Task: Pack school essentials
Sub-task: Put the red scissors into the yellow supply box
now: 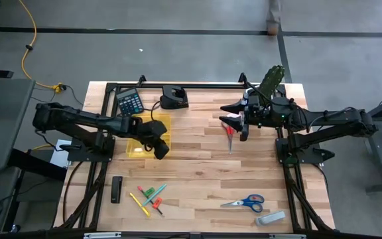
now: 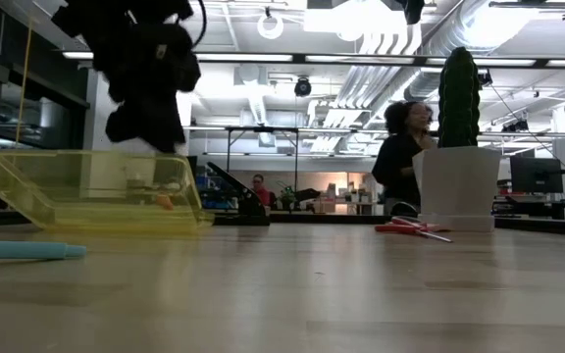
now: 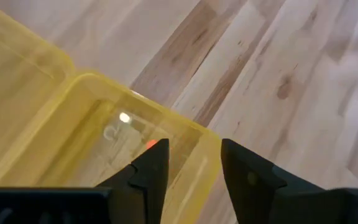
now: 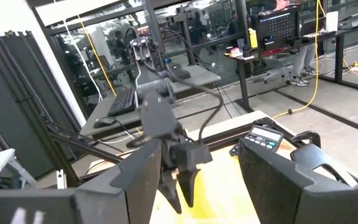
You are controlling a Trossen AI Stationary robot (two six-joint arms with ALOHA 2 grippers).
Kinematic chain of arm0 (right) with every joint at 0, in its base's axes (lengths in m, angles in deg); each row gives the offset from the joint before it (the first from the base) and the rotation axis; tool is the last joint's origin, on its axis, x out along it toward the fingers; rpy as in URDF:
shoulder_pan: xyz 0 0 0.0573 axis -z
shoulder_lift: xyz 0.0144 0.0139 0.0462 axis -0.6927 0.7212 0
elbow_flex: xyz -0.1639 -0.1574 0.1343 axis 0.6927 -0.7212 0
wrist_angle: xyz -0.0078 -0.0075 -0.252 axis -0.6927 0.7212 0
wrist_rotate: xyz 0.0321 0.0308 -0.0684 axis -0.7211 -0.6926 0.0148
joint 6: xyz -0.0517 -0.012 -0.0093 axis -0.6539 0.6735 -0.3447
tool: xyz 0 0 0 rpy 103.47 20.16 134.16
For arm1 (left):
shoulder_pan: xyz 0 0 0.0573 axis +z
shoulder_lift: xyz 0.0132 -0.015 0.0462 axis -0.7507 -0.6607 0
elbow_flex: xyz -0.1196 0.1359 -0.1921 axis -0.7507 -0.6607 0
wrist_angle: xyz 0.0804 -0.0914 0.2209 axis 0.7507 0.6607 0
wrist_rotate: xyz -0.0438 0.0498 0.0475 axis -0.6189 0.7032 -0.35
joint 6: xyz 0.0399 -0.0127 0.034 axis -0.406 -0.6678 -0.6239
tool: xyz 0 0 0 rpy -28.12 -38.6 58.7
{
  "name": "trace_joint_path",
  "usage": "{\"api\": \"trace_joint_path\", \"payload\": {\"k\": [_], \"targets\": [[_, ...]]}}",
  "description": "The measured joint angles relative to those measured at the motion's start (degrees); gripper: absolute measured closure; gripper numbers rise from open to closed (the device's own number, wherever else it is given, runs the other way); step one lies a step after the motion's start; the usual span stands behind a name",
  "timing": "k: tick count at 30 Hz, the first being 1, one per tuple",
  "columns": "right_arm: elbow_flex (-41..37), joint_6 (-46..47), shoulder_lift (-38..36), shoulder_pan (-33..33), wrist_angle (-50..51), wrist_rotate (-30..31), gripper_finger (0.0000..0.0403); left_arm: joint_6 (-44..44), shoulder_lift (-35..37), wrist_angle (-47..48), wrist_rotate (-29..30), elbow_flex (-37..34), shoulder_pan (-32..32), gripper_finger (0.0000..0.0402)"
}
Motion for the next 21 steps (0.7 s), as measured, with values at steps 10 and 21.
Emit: {"api": "trace_joint_path", "payload": {"k": [10, 21], "targets": [[0.0, -0.2, 0.0, 0.0, 0.0, 0.7, 0.0195, -12.5, 19.1, -8.9, 0.8, 7.0, 5.8, 0.0261], [0.0, -0.1, 0.0, 0.0, 0.0, 0.7, 0.0195, -26.8, 32.7, -32.4, 0.8, 7.1, 1.3, 0.0261]]}}
